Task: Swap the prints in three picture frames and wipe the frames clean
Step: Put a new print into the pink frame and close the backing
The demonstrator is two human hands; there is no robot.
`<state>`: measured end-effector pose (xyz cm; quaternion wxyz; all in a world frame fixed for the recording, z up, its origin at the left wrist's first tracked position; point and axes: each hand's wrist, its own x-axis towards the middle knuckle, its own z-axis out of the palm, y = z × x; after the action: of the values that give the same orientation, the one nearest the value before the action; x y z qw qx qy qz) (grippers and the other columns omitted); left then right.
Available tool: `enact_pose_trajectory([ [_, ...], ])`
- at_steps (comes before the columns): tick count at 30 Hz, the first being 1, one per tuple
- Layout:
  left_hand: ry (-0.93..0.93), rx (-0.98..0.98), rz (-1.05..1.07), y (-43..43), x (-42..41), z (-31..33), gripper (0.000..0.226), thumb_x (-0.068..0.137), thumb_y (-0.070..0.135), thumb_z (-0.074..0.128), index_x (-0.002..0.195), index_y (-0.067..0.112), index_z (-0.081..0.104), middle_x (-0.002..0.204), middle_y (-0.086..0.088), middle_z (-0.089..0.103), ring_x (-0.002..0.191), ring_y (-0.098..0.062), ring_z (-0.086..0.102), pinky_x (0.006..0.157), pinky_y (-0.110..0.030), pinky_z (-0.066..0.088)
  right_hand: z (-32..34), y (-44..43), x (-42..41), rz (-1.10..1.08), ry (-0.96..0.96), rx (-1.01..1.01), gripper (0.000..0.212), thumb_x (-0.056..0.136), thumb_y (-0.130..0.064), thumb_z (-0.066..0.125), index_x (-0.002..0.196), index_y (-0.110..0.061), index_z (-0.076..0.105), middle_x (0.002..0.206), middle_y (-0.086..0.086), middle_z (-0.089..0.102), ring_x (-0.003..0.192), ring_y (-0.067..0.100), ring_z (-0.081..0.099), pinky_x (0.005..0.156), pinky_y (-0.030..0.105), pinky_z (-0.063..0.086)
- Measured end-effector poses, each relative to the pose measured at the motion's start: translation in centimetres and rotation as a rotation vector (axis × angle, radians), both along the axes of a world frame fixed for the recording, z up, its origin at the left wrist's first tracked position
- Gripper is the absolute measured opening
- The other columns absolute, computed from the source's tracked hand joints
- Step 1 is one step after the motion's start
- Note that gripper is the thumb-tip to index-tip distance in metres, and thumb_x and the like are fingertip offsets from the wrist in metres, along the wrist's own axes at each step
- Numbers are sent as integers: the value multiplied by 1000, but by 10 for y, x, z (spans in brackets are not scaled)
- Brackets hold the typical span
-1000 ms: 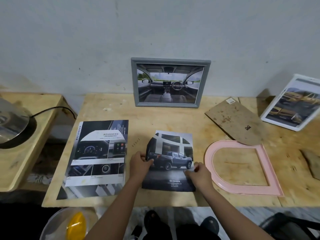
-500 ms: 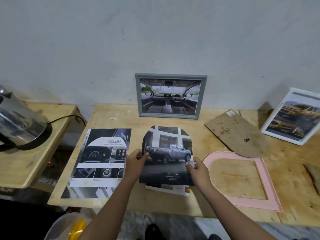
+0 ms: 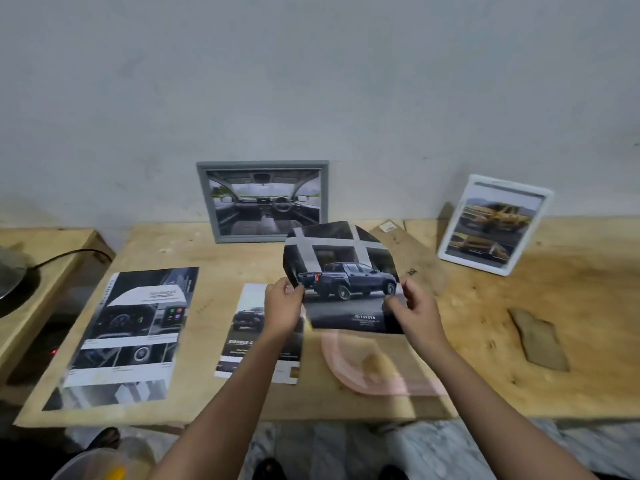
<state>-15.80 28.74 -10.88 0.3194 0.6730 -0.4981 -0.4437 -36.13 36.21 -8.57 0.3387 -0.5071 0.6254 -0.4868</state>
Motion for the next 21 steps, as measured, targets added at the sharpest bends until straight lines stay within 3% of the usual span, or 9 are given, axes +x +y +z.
enact_pose_trajectory([
  [2, 267, 74, -15, 8, -31, 10, 8, 96, 13, 46, 90, 11, 51, 87, -14, 55, 76, -23, 54, 67, -29, 44, 2, 13, -22, -20, 72, -95, 19, 76, -8, 53, 74, -26, 60, 72, -8, 59, 70, 4, 55, 59, 21, 41],
  [5, 662, 207, 21, 23, -71, 21, 18, 99, 18, 41, 116, 13, 46, 107, -27, 57, 100, -36, 61, 88, -41, 52, -3, 29, -47, 35, 309, -256, 24, 75, -8, 53, 76, -29, 66, 76, -11, 54, 72, -1, 53, 62, 13, 42],
  [8, 844, 275, 133, 41, -90, 24, 30, 100, 26, 37, 88, 7, 57, 78, -17, 64, 73, -26, 65, 61, -30, 56, -14, 44, -62, 209, 555, -303, 25, 75, -8, 55, 85, -22, 74, 74, -6, 58, 66, 11, 56, 54, 23, 47],
  [10, 925, 325, 145, 51, -91, 10, 38, 99, 38, 37, 91, 12, 63, 69, -4, 71, 68, -19, 66, 61, -30, 52, -23, 54, -67, 314, 700, -290, 23, 72, -11, 57, 80, -24, 74, 69, -6, 59, 58, 14, 55, 43, 25, 44],
  [12, 882, 344, 147, 63, -84, -2, 43, 97, 46, 37, 94, 15, 66, 72, -4, 73, 75, -22, 65, 67, -35, 49, -33, 65, -66, 429, 824, -214, 21, 70, -17, 57, 76, -29, 73, 68, -9, 59, 55, 10, 54, 39, 18, 37],
  [15, 639, 361, 162, 76, -70, -29, 35, 98, 34, 41, 91, 11, 67, 78, -7, 71, 77, -23, 62, 66, -34, 47, -55, 77, -64, 549, 910, -58, 21, 72, -30, 51, 77, -32, 72, 70, -11, 60, 56, 6, 55, 47, 5, 13],
  [17, 492, 345, 148, 85, -61, -47, 29, 95, 24, 47, 98, 2, 66, 91, -14, 69, 83, -24, 61, 67, -33, 48, -71, 82, -63, 593, 921, -9, 21, 76, -34, 55, 88, -31, 72, 81, -8, 65, 66, 9, 61, 53, 3, 18],
  [19, 398, 333, 139, 93, -58, -61, 35, 87, 26, 56, 114, 4, 60, 113, -14, 64, 98, -25, 60, 75, -35, 51, -84, 82, -63, 649, 946, 92, 33, 86, -35, 52, 114, -24, 63, 110, 1, 63, 97, 19, 61, 69, 21, 43],
  [21, 244, 289, 111, 99, -59, -67, 39, 85, 22, 61, 121, 7, 53, 120, -2, 54, 108, -22, 53, 87, -34, 46, -93, 83, -67, 706, 990, 264, 47, 91, -40, 47, 134, -22, 45, 136, 3, 46, 124, 23, 42, 96, 35, 38],
])
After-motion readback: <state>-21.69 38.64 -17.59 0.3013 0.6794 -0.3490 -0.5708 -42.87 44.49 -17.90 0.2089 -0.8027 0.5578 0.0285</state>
